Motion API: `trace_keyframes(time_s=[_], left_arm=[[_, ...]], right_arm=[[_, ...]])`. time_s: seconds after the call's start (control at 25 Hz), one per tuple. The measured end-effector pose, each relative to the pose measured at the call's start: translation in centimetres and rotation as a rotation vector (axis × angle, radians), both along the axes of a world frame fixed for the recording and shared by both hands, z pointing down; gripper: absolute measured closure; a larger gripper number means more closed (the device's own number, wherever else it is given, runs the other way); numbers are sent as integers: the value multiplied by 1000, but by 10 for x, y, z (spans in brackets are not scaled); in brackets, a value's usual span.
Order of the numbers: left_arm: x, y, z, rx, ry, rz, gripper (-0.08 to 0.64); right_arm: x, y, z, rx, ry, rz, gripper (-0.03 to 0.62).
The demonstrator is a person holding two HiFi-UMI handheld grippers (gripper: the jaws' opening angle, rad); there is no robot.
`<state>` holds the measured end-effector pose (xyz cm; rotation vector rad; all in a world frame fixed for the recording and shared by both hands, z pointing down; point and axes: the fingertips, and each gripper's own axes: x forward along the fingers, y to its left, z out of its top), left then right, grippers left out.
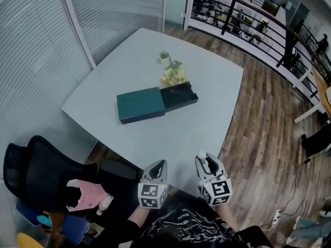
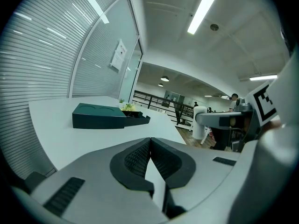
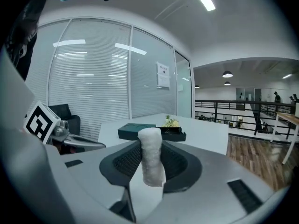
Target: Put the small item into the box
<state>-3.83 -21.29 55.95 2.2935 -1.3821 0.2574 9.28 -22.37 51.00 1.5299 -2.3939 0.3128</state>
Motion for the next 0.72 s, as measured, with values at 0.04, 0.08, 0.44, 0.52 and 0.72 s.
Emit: trace_keyframes(time_s=[0.04, 0.08, 0.44, 0.52, 0.72], left_arm=[[0, -1, 0, -1, 0, -5, 541], [0, -2, -1, -3, 0, -10, 541], [-1, -9, 3, -23, -15, -41, 541], [-3, -9, 5, -27, -22, -48, 541], [-15, -11, 15, -56, -31, -88, 541]], right_arm=[[2, -5, -7, 16, -7, -4, 457], [4, -10, -15, 31, -18, -6, 457], [10, -76, -63, 100, -24, -63, 457], [4, -93, -68, 107, 14, -99, 457], [-6, -130, -81, 137, 73, -162, 457]])
